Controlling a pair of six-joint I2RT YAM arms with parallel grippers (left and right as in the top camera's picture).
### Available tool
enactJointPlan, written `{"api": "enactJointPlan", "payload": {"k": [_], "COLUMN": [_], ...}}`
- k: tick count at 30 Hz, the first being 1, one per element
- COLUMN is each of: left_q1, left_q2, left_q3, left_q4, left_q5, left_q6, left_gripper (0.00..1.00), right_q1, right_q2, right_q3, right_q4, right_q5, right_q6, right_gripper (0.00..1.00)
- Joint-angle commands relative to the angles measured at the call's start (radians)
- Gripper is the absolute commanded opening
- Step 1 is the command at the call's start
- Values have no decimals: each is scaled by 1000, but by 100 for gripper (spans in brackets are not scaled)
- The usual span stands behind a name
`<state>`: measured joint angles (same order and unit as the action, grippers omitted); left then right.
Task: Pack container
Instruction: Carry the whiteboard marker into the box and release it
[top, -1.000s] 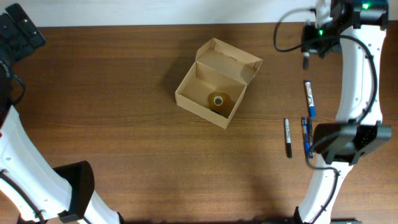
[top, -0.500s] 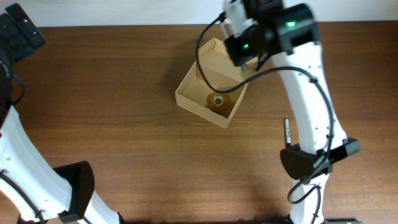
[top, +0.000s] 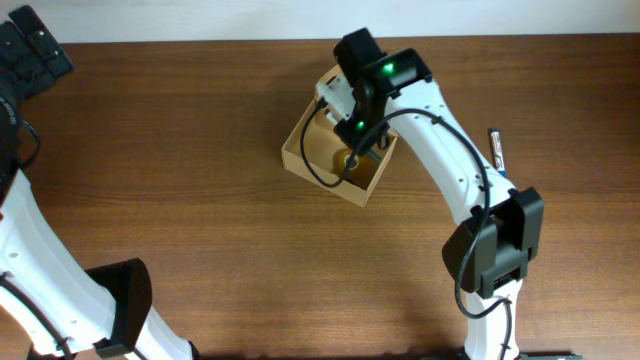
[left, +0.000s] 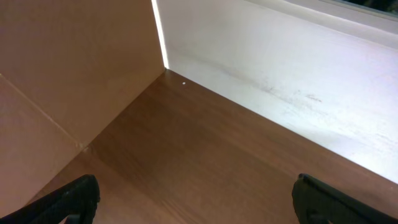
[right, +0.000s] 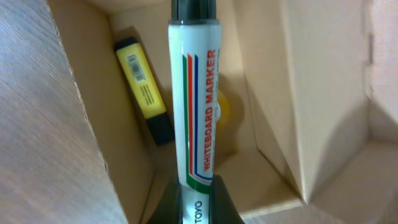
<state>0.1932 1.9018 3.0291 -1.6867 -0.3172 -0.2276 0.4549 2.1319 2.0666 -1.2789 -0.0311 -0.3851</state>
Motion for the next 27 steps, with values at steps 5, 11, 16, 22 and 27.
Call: {"api": "enactJointPlan", "payload": {"k": [5,11,16,22,27], "left_q1": [7,7,7,7,7], "left_q2": [7,7,7,7,7], "left_q3": [-2,-2,-2,-2,-2], "left_q4": [0,0,0,0,0], "left_q5": [7,7,7,7,7], "left_q6": [9,9,9,9,9], "left_gripper": [100,100,100,100,100], "right_q1": [24,23,23,23,21], "right_q2": [9,56,112,150,172], "right_q3": [-85,-87,-87,-87,-87], "right_q4": [138,167,161,167,182], "right_q5": [-30,-45,-66,-61,-48], "right_q6": [-109,-108,-105,-105,-105], "right_gripper": [4,4,4,4,4]}}
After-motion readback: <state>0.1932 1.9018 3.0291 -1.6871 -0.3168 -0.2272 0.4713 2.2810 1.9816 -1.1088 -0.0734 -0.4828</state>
